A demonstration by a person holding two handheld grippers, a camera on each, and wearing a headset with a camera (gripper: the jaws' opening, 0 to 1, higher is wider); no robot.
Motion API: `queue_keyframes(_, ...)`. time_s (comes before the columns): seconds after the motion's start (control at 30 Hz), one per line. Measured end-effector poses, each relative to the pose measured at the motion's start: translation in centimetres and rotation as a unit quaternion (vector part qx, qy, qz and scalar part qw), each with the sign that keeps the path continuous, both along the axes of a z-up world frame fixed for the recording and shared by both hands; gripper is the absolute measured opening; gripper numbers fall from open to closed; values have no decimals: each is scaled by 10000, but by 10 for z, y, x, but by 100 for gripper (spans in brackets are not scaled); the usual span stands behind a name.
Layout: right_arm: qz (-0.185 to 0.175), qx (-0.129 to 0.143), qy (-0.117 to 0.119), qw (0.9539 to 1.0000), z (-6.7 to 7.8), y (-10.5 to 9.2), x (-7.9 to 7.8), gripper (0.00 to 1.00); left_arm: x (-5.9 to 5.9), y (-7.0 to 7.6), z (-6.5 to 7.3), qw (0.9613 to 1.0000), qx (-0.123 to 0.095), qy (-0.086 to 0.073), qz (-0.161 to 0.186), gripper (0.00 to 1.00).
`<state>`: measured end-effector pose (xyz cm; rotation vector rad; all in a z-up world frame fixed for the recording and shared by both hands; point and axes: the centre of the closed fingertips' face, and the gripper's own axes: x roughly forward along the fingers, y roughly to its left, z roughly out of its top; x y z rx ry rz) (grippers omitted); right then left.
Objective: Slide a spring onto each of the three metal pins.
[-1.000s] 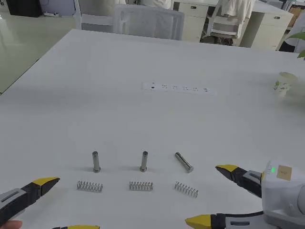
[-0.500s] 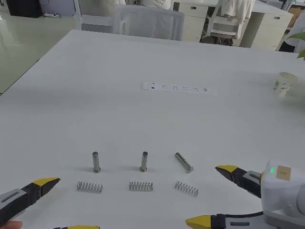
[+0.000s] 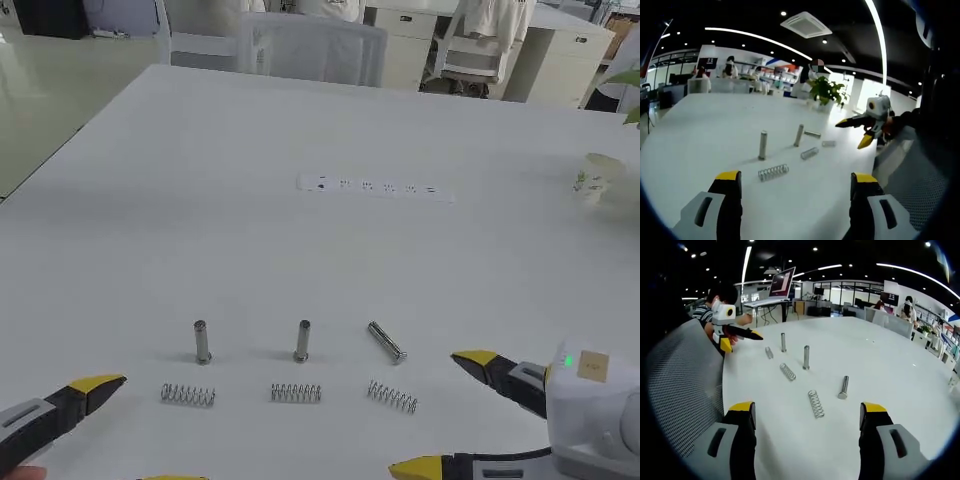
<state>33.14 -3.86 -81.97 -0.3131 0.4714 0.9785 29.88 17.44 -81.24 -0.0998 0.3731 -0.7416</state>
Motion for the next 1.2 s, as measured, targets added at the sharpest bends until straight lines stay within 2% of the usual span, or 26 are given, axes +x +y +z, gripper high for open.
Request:
queue_keyframes(0.53,-44,41,0,10000,1,-2,2,85,-1,1,1,10000,-12,-22,18,86)
queue_keyframes(0.77,-15,-28,4,10000,-1,-1,0,85,-1,2,1,10000,-3,-19,33,86)
queue_keyframes(1.0,-67,35,9,10000,1,-2,3,85,-2,2,-1,10000,-12,-4,36,86)
queue_keyframes(1.2,-147,47,-60,9999,6,-6,11,85,-1,2,0,10000,-17,-10,40,86)
